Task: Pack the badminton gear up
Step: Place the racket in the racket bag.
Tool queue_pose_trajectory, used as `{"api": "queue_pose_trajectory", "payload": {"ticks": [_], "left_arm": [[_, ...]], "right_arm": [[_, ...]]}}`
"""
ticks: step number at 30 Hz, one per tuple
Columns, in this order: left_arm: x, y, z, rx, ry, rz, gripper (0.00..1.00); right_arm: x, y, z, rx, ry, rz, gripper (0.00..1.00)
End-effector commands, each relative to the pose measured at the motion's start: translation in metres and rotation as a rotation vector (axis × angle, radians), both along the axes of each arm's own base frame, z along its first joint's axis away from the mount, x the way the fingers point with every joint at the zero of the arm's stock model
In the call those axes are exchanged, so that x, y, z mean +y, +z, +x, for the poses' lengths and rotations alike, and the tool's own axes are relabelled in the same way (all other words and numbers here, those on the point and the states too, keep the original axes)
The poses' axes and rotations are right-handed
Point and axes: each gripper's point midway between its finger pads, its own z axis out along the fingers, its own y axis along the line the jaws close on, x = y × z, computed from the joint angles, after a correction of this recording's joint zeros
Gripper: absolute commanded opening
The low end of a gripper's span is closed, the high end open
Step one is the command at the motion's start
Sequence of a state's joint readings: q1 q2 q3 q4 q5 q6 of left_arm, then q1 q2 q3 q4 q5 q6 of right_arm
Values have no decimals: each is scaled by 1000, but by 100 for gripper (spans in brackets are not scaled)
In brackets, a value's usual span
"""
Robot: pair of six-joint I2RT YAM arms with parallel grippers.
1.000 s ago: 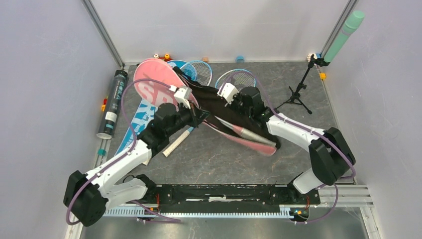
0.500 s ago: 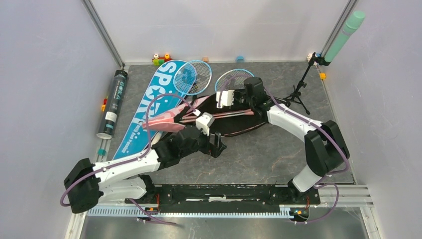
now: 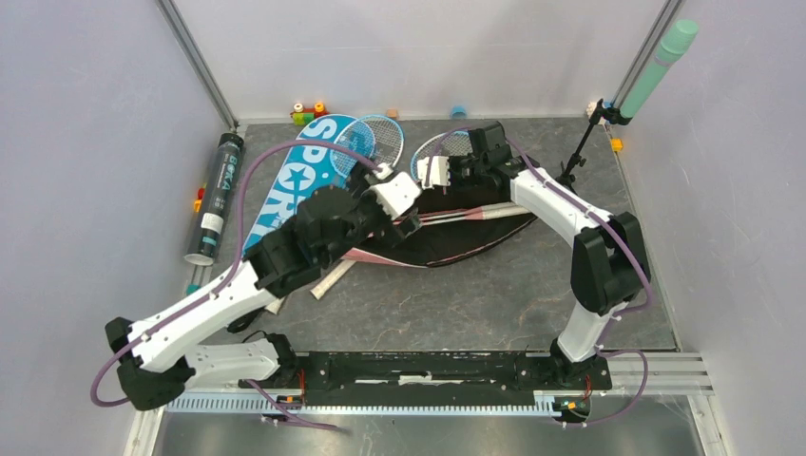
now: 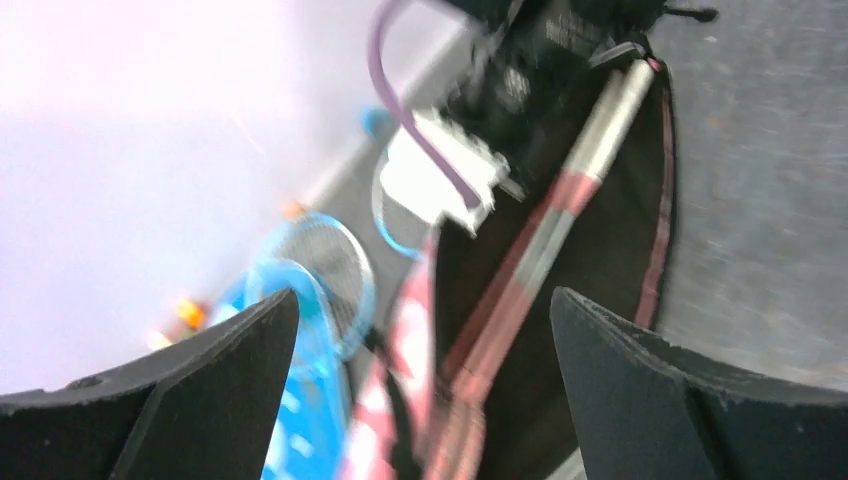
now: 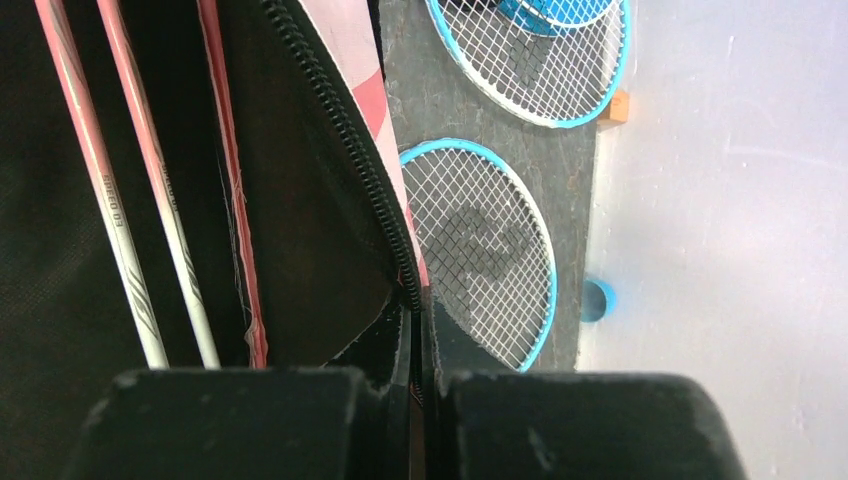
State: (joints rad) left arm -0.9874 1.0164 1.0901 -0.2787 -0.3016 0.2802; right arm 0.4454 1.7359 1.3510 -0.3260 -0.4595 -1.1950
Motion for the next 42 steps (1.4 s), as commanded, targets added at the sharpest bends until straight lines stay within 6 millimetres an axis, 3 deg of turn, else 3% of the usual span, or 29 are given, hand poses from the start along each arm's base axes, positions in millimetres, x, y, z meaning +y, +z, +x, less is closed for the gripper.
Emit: {"api": "queue_pose_trajectory", "payload": {"ticks": [1, 3, 5, 9, 13, 16, 19, 22, 29, 32, 36, 37, 39, 40, 42], "left_arm": [[-8, 61, 35, -348, -178, 417, 100], [6, 76, 45, -289, -274, 489, 100], [29, 73, 47, -218, -375, 586, 100], [82, 19, 39, -131, -494, 892, 100], [135, -24, 27, 58, -515, 922, 100], [164, -45, 19, 212, -502, 900, 100], [185, -73, 10, 332, -508, 884, 100], [200, -103, 25, 328, -433, 900, 99], [200, -125, 57, 303, -392, 824, 93], [200, -127, 64, 321, -393, 783, 79], [195, -125, 59, 305, -410, 755, 36], [194, -125, 56, 300, -415, 753, 26], [193, -126, 49, 293, -423, 748, 8], [192, -128, 47, 290, -424, 744, 2], [192, -129, 44, 277, -411, 734, 2]], "right_arm": [[9, -9, -5, 166, 0, 38, 0], [11, -7, 1, 194, -20, 68, 0], [13, -8, 4, 226, -20, 76, 0], [16, -16, 14, 273, -47, 82, 0], [13, -27, 22, 303, -95, 78, 0], [12, -33, 28, 318, -134, 73, 0], [12, -38, 23, 335, -120, 69, 0], [12, -41, 16, 337, -98, 68, 0], [16, -30, 9, 303, -62, 44, 0], [13, -25, 7, 282, -79, 33, 0], [8, -14, 23, 263, -214, 82, 1], [9, -3, 32, 278, -339, 158, 9], [10, 22, 44, 281, -544, 290, 44], [19, 30, 39, 309, -580, 352, 53], [39, 46, 21, 334, -593, 461, 64]]}}
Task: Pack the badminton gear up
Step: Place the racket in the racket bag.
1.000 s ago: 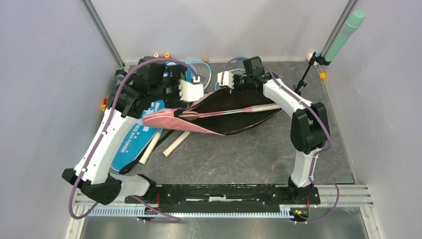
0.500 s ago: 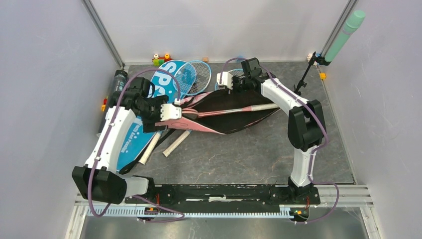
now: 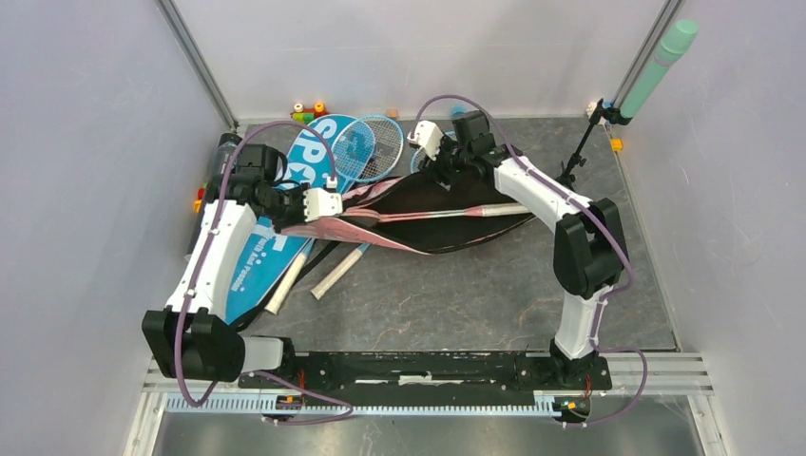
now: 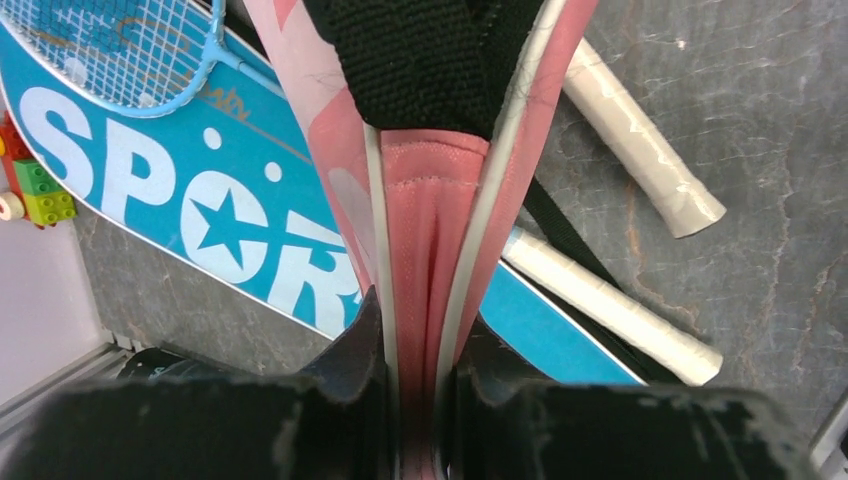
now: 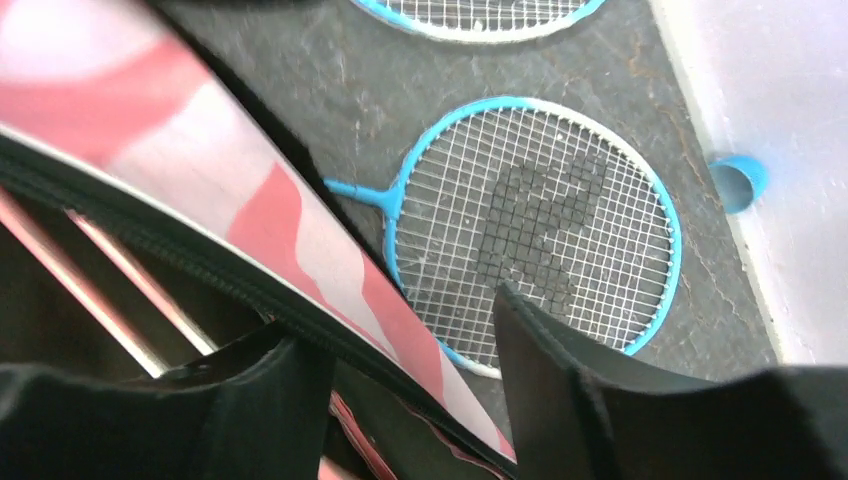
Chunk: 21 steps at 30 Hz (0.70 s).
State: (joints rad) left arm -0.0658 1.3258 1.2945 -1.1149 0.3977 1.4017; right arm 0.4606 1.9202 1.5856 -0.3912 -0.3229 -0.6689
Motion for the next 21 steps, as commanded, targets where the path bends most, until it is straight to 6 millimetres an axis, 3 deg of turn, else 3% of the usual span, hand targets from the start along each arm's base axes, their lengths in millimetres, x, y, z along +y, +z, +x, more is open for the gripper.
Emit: {"api": "queue_pose_trajectory", "payload": {"ticks": [1, 3, 8, 11, 17, 19, 21], "left_arm": [[-13, 8, -12, -60, -54, -59, 2], [-13, 4, -15, -74, -49, -62, 2], [-13, -1, -21, -127, -36, -76, 2], [-12, -3, -22, -154, -22, -78, 2], [-7, -14, -27, -171, -7, -55, 2], [-4, -17, -28, -185, -5, -40, 2], [-3, -18, -32, -194, -12, -35, 2]], "right_arm": [[38, 69, -22, -42, -238, 302, 68], [52, 76, -47, -78, -275, 345, 78], [59, 93, -99, -28, -325, 598, 83], [68, 90, -136, 43, -246, 662, 82], [103, 81, -217, 214, 45, 804, 80], [112, 71, -227, 250, 56, 793, 79], [117, 61, -224, 297, -7, 797, 76]]}}
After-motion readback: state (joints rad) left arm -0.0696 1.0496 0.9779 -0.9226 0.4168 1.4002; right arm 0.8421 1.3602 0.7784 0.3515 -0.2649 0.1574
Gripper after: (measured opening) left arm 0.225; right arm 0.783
